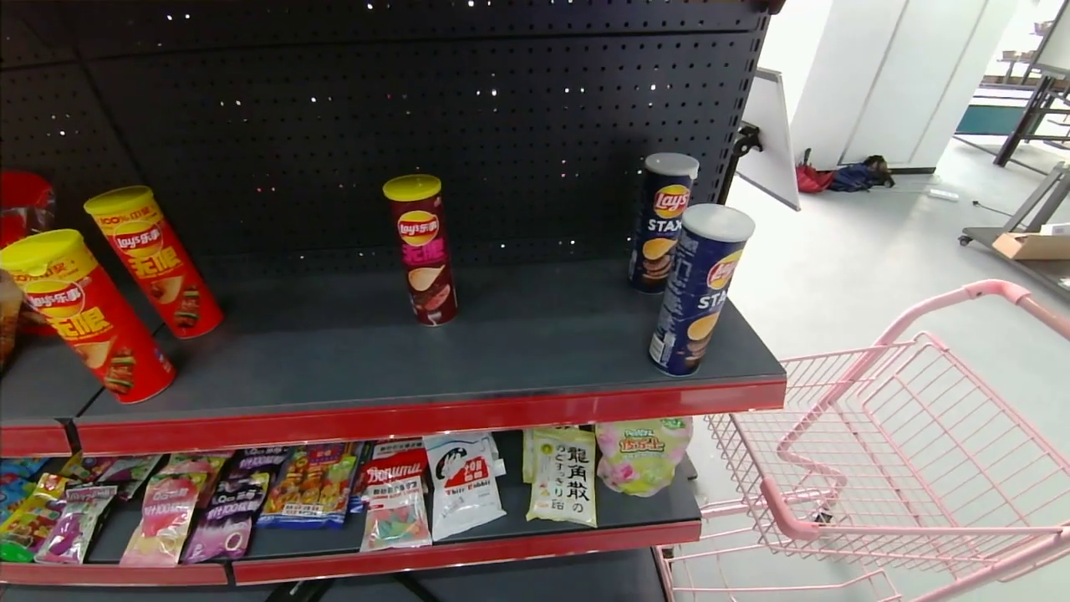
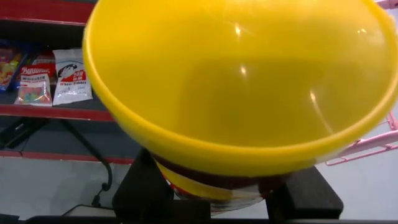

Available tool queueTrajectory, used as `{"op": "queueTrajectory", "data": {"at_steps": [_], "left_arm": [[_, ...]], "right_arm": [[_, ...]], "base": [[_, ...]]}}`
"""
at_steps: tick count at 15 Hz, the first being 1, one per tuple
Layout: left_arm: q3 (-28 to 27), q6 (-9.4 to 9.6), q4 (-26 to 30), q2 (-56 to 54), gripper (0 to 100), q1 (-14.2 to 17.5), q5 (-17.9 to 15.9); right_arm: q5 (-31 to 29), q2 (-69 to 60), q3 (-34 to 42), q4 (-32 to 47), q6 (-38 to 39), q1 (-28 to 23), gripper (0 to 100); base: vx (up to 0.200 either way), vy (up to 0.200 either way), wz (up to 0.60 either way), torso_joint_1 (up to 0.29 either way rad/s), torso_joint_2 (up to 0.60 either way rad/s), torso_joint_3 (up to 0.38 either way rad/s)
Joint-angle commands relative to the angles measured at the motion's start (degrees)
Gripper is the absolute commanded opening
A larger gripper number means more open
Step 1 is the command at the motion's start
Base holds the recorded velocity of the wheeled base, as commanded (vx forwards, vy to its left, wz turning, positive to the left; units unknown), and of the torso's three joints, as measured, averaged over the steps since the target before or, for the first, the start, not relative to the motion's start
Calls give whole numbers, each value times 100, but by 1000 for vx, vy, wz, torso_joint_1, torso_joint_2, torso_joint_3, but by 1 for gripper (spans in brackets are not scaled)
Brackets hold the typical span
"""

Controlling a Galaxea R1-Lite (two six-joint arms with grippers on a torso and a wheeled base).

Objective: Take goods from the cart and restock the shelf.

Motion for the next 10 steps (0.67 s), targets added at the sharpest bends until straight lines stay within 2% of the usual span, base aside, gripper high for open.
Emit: {"op": "queueTrajectory", "data": {"at_steps": [1, 10], "left_arm": [[0, 1, -10, 7, 100, 1, 2], [0, 1, -1, 7, 100, 1, 2]], "right_arm": [[1, -5, 7, -4, -3, 3, 0], [1, -57, 60, -4, -3, 3, 0]], "base": [[0, 200, 0, -17, -12, 7], [0, 200, 0, 5, 6, 3]]}}
